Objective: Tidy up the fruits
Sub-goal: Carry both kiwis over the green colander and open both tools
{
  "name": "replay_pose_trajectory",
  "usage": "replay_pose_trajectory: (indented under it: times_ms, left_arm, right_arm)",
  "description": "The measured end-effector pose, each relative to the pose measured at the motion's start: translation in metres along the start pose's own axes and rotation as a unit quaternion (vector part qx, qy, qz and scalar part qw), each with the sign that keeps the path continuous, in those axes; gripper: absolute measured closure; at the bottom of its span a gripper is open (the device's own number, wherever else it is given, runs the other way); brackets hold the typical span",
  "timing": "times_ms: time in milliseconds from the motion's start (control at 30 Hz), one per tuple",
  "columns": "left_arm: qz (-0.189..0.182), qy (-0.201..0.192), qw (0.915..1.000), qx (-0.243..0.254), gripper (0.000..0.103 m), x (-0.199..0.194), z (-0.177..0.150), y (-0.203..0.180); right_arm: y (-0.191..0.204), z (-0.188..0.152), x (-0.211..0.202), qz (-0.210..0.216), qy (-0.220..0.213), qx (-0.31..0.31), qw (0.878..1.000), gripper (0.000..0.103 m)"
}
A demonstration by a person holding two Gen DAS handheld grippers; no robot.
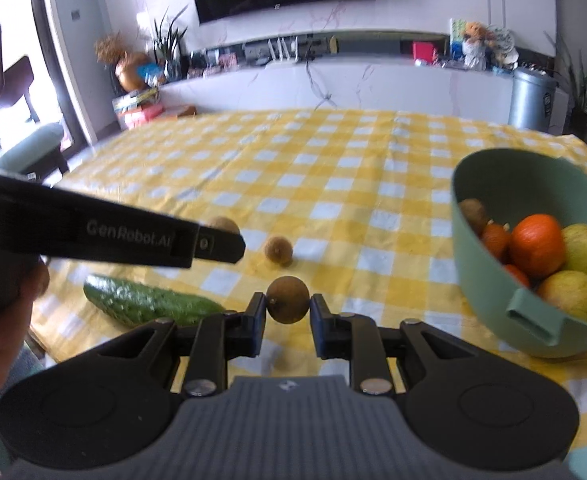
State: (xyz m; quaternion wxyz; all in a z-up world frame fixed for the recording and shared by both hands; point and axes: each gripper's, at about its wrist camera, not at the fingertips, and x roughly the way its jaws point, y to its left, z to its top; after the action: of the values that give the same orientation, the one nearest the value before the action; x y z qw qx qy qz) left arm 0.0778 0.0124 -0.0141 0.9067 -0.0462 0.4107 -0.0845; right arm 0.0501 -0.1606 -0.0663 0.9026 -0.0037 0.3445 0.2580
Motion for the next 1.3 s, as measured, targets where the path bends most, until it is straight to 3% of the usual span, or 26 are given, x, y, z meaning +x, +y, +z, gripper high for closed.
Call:
replay_pose_trajectory:
  times_ms: [233, 733, 1033, 1300]
  left_arm:
    - [-0.016, -0.011, 0.9998, 0.009, 0.072, -0.009, 0.005, -0.019]
    - [-0.059, -0.039, 0.9962, 0.052, 0.072, -0.004, 0.043, -0.080]
    - [-0.081, -0.034, 0.9929, 0.080, 0.072, 0.021, 0.065, -0.112]
    - [-0.088, -0.023, 0.9911, 0.097, 0.072, 0.040, 0.077, -0.128]
  right_arm:
    - [-0.020, 0.009, -0.028, -0.015, -0.030, 0.029, 0.999, 0.083]
    - [-0.081, 0.042, -0.080, -0.130, -0.090, 0.012, 0.987, 0.083]
    - [-0.124, 0.058, -0.081, -0.164, -0.082, 0.015, 0.983, 0.083]
    - [-0.145, 0.063, -0.060, -0.173, -0.048, 0.008, 0.984, 0.083]
